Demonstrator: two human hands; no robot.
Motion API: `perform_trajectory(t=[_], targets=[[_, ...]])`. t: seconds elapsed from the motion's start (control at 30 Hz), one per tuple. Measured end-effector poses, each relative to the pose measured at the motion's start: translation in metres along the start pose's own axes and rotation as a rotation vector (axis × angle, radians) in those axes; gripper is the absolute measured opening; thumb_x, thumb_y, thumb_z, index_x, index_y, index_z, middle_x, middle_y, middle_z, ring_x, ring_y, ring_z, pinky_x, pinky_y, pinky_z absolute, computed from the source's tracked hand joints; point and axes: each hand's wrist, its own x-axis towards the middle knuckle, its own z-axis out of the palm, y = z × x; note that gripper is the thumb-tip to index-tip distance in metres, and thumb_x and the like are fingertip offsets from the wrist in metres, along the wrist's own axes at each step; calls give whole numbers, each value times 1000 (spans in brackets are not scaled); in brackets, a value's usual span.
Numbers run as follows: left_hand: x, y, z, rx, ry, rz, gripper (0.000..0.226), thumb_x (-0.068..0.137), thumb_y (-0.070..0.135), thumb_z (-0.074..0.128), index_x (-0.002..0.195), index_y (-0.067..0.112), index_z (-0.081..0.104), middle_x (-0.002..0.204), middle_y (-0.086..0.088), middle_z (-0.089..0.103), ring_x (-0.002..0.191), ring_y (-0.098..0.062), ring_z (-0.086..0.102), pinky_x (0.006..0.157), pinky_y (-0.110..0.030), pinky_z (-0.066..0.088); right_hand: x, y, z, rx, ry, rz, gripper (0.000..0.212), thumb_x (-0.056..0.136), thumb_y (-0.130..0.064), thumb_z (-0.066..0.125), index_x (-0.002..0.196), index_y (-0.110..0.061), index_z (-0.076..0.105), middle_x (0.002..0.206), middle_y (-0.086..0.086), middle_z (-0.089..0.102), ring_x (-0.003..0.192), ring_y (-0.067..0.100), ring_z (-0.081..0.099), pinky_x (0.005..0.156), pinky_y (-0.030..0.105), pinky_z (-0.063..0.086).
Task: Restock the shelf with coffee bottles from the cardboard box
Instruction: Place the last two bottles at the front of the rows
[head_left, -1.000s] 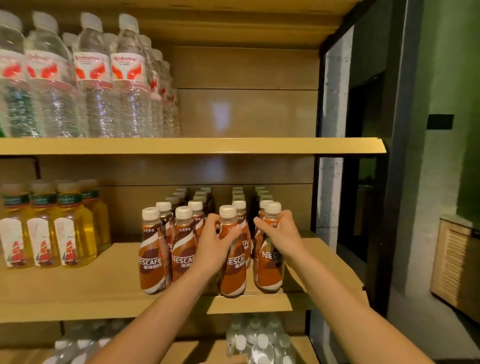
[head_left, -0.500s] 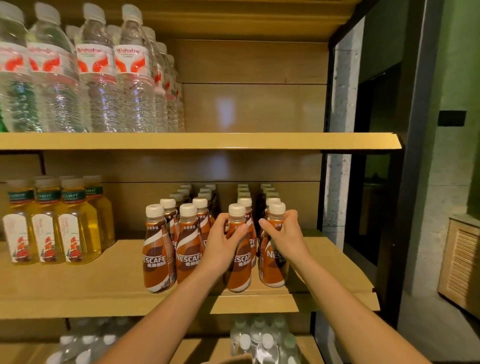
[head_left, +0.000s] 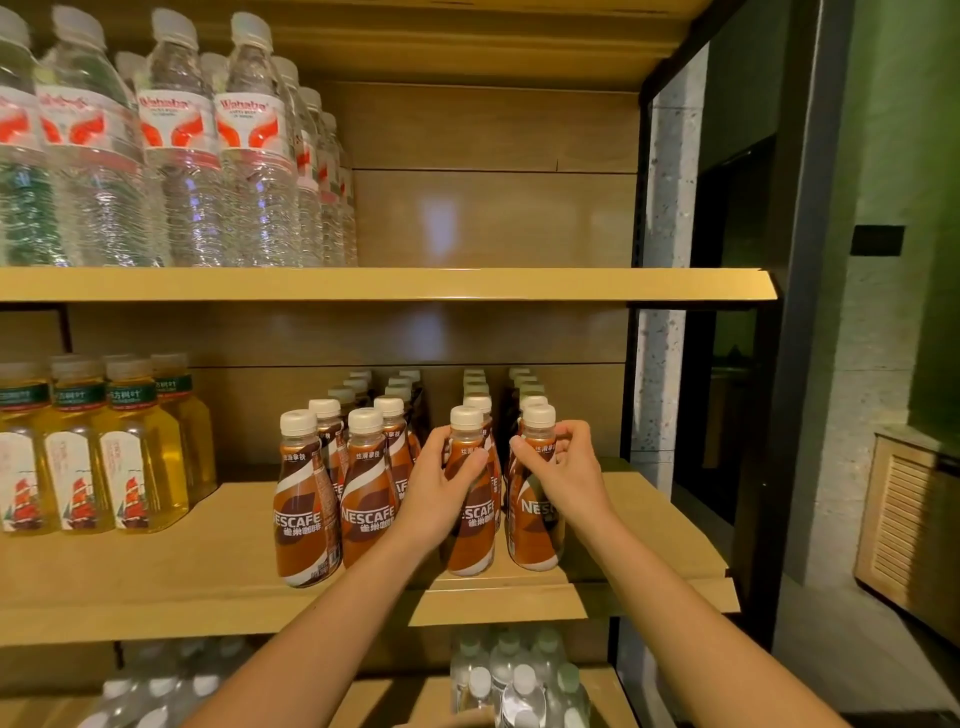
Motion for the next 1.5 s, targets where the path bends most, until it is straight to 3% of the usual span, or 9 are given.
perform_trajectory(t=[0.17, 0.33, 0.43, 0.57, 0.67, 0.9, 1.23, 1.4, 1.5], targets=[[-24, -12, -1, 28, 12, -73, 55, 85, 34, 61, 132, 29, 34, 120, 10, 52, 109, -7, 53, 97, -30, 46, -18, 17, -23, 62, 30, -21, 43, 84, -37, 63, 117, -23, 39, 102, 0, 51, 104, 21, 55, 88, 35, 51], [-46, -24, 3, 179, 37, -100, 71, 72, 27, 77, 126, 26, 30, 109, 15, 46, 104, -5, 48, 87, -17, 39, -47, 48, -23, -77, -85, 8, 67, 73, -44, 74, 125, -30, 34, 118, -3, 54, 110, 14, 53, 95, 37, 49], [-47, -34, 7, 250, 66, -120, 67, 68, 25, 81, 114, 26, 31, 114, 6, 53, 108, -12, 53, 90, -23, 42, -61, 56, -13, -142, -121, -33, 73, 69, -40, 79, 126, -31, 34, 120, -9, 53, 108, 9, 54, 93, 30, 48], [-46, -38, 10, 248, 74, -127, 64, 71, 21, 79, 119, 19, 36, 120, 0, 55, 109, -13, 54, 89, -23, 43, -65, 60, -5, -243, -33, -100, 74, 70, -40, 77, 130, -28, 36, 122, -9, 55, 104, 6, 55, 88, 30, 50], [-46, -36, 12, 215, 37, -113, 62, 74, 18, 76, 123, 18, 38, 114, 6, 53, 105, -7, 51, 90, -21, 41, -64, 60, -3, -289, -7, -98, 69, 74, -40, 74, 131, -26, 38, 121, -8, 59, 100, 5, 55, 85, 26, 49], [-47, -33, 13, 258, 15, -72, 62, 78, 18, 72, 131, 17, 38, 113, 12, 47, 106, -1, 43, 91, -17, 35, -65, 64, -2, -312, 13, -102, 66, 74, -42, 74, 129, -25, 40, 123, -5, 58, 107, 11, 58, 87, 32, 51], [-48, -34, 12, 289, 3, -128, 66, 78, 24, 72, 134, 20, 36, 131, 1, 52, 122, -17, 50, 101, -30, 41, -65, 60, -1, -328, -13, -50, 67, 74, -44, 72, 128, -26, 37, 124, -4, 57, 110, 13, 57, 89, 35, 52], [-56, -26, 9, 310, -16, -76, 73, 79, 27, 71, 137, 25, 27, 133, 7, 46, 126, -12, 44, 99, -23, 34, -63, 50, -9, -340, -42, 1, 79, 72, -54, 69, 134, -22, 31, 133, 1, 51, 121, 19, 51, 99, 43, 46], [-65, -20, 2, 411, -30, -35, 89, 79, 38, 69, 147, 21, 14, 149, 4, 33, 139, -15, 31, 111, -30, 28, -62, 39, -18, -374, -35, -12, 76, 78, -52, 65, 137, -18, 30, 139, 5, 46, 127, 20, 45, 103, 40, 41]])
